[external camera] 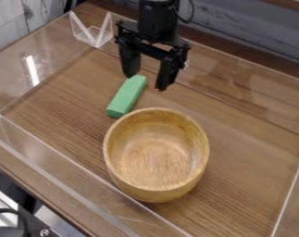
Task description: Put the green block in the brown bowl
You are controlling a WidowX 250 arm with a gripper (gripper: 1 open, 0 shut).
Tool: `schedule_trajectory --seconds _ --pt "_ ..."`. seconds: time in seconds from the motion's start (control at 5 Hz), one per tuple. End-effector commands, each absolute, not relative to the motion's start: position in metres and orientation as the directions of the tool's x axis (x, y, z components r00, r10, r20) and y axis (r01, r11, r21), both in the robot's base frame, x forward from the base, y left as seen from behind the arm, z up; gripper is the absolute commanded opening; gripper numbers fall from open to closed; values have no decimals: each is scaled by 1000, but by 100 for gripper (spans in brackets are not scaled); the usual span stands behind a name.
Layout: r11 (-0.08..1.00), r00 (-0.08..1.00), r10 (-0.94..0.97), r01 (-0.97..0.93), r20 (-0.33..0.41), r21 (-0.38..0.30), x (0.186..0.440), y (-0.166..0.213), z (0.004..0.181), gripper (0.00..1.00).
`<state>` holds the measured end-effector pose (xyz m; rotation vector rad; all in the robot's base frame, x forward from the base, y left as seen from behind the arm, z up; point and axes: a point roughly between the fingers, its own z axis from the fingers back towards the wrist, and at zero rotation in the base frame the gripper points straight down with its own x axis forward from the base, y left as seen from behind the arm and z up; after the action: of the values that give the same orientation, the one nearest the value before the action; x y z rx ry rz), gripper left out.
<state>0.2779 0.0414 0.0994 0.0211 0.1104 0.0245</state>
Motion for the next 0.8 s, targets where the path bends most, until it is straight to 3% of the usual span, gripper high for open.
schedule_trajectory --seconds 0.0,0.6 --pt "999 999 17 -15 -32 39 282 50 115 100" --pt "999 1000 6 -6 -9 36 281 63 108 100"
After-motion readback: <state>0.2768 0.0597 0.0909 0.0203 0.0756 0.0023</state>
